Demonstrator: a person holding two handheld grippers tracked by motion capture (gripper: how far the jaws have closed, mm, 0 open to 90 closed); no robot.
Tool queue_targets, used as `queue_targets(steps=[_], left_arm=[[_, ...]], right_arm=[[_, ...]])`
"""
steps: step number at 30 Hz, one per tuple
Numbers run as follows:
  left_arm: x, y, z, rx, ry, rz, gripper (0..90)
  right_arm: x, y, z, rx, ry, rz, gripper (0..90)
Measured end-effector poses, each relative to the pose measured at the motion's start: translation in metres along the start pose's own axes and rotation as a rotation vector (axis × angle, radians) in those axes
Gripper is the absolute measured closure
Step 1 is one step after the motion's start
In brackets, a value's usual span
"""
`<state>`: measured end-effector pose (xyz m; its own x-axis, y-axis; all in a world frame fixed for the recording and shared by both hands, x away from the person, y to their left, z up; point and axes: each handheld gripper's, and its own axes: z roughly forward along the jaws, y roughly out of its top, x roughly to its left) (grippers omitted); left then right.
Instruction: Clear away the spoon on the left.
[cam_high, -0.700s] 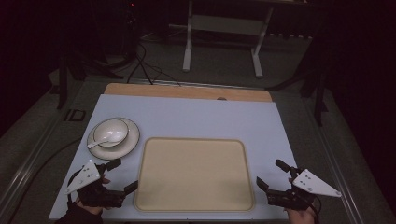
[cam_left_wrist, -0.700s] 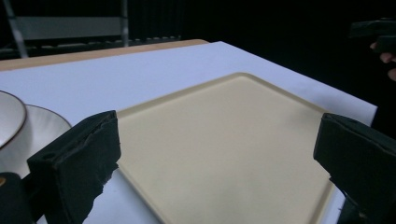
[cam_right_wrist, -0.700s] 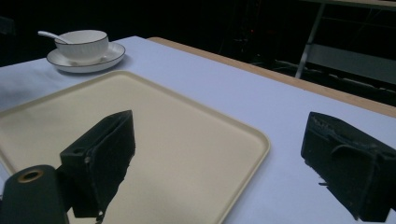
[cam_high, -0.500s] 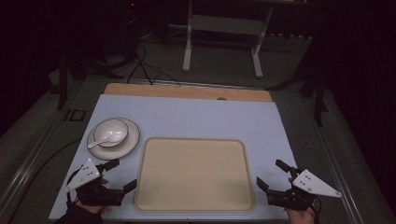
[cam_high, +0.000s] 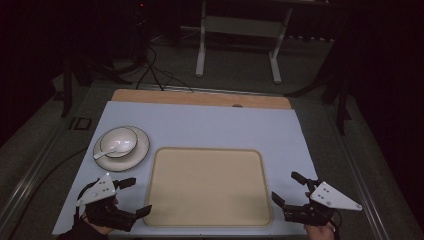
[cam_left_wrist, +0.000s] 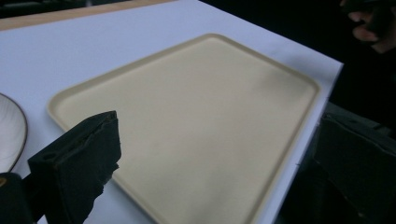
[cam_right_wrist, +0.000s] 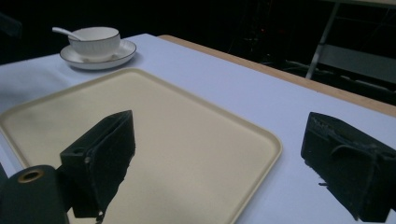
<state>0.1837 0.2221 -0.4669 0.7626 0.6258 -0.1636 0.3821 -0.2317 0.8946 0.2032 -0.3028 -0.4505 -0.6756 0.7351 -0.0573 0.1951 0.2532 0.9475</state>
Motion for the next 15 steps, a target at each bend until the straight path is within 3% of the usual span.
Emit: queue_targets(steps=[7,15], left_arm=[[-0.003,0.017,-0.012,0.017,-0.006,0.044,3.9],[0.008,0.035,-0.027,-0.013,0.023,0.025,5.5]], right_arm=[[0.010,0.004,0.002,-0.002,0.023,-0.038,10.0],[0.008,0.003,0.002,-0.014,0.028,-0.030,10.0]])
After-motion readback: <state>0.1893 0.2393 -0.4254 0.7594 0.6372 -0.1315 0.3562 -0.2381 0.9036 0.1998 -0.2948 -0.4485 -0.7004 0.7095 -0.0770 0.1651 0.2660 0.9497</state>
